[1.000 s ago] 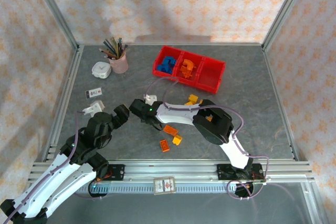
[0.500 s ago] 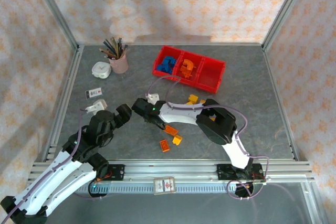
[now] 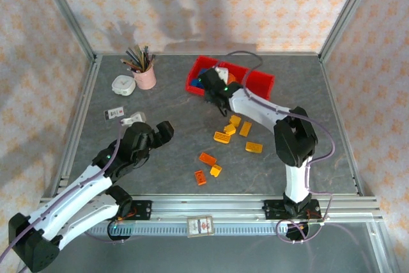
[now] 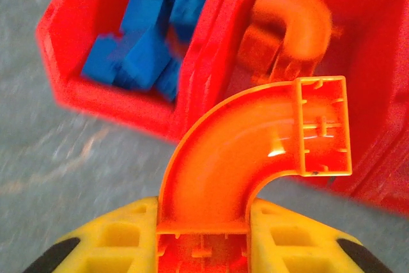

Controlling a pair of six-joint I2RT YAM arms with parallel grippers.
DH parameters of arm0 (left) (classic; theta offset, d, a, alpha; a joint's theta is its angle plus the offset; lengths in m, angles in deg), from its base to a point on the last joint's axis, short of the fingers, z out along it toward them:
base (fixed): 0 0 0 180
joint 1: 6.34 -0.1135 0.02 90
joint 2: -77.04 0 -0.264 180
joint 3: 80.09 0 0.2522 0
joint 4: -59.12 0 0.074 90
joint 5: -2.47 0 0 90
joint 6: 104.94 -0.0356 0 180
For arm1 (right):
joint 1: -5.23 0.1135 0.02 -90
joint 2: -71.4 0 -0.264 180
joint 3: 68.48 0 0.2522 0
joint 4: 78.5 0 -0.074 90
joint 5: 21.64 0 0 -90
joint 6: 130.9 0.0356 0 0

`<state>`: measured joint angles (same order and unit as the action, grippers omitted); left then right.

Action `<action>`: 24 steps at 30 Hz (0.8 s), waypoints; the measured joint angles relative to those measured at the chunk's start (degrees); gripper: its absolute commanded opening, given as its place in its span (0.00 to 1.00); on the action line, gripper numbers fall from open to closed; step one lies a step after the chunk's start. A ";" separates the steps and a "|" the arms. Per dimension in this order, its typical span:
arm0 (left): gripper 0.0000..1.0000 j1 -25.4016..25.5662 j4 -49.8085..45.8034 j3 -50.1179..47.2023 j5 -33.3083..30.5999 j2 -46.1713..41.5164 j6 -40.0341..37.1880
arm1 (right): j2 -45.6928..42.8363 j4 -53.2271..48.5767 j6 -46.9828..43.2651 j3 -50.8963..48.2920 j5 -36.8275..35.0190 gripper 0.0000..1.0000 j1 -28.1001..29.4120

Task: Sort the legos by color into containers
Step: Place the lego in the container.

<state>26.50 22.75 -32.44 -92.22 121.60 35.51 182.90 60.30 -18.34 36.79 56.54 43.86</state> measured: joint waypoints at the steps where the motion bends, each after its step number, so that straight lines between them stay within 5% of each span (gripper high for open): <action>1: 0.99 0.00 0.96 0.26 0.48 1.33 -0.24 | 1.55 -0.04 -0.98 2.56 -0.02 0.29 -1.51; 7: 0.99 0.00 5.25 1.79 3.23 7.93 -1.51 | 11.45 -0.39 -4.31 14.99 0.44 0.31 -6.91; 12: 0.99 0.00 7.67 3.63 4.68 11.04 -2.40 | 17.99 -2.86 -5.73 22.29 0.87 0.47 -9.84; 24: 0.99 0.00 9.18 4.11 5.81 11.56 -2.58 | 12.94 -3.34 -6.40 15.54 4.42 0.60 -8.39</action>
<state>26.50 31.93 -28.33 -86.41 133.16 32.93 195.84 56.96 -24.74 52.33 60.96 35.47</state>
